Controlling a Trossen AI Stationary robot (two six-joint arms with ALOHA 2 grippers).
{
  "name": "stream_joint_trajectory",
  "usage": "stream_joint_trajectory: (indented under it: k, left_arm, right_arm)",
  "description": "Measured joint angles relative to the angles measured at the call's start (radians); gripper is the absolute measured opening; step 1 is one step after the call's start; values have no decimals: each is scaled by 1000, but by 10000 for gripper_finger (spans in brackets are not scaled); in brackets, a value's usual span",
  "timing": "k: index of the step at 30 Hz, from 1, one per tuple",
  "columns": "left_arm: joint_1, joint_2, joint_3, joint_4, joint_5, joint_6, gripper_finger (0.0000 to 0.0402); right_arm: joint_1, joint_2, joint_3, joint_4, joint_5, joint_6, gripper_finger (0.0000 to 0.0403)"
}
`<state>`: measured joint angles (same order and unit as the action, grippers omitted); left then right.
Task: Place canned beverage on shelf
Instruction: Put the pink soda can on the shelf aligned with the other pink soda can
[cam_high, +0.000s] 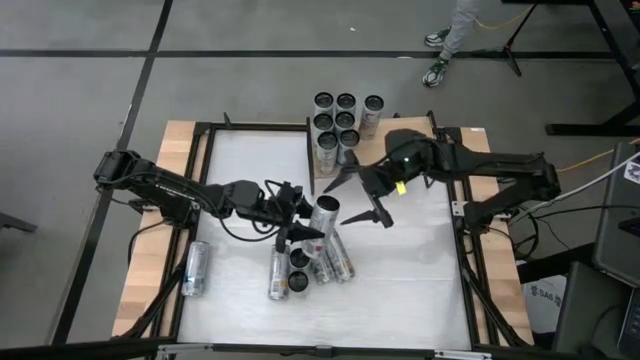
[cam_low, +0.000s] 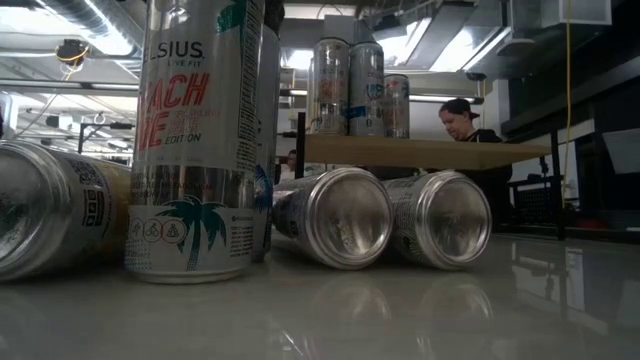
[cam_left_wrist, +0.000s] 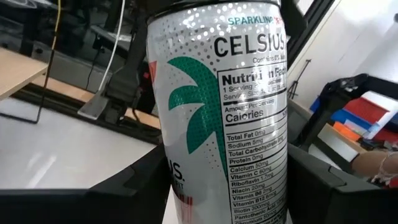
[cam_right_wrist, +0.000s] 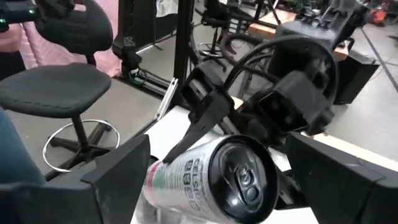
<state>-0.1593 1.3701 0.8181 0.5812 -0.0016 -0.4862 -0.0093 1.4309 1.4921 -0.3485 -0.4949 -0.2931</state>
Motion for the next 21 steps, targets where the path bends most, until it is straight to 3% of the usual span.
stream_joint_trajectory:
  k: [7,17,21]
  left_arm:
    - [0,0,0,-5,16,1,230]
    - [-1,0,0,-8,22,2,230]
    - [0,0,0,-10,19,2,230]
  right_arm:
    - [-26,62,0,-4,-22,0,363]
    - [-24,138,0,7,-158,-1,363]
    - [-24,138,0,7,-163,0,363]
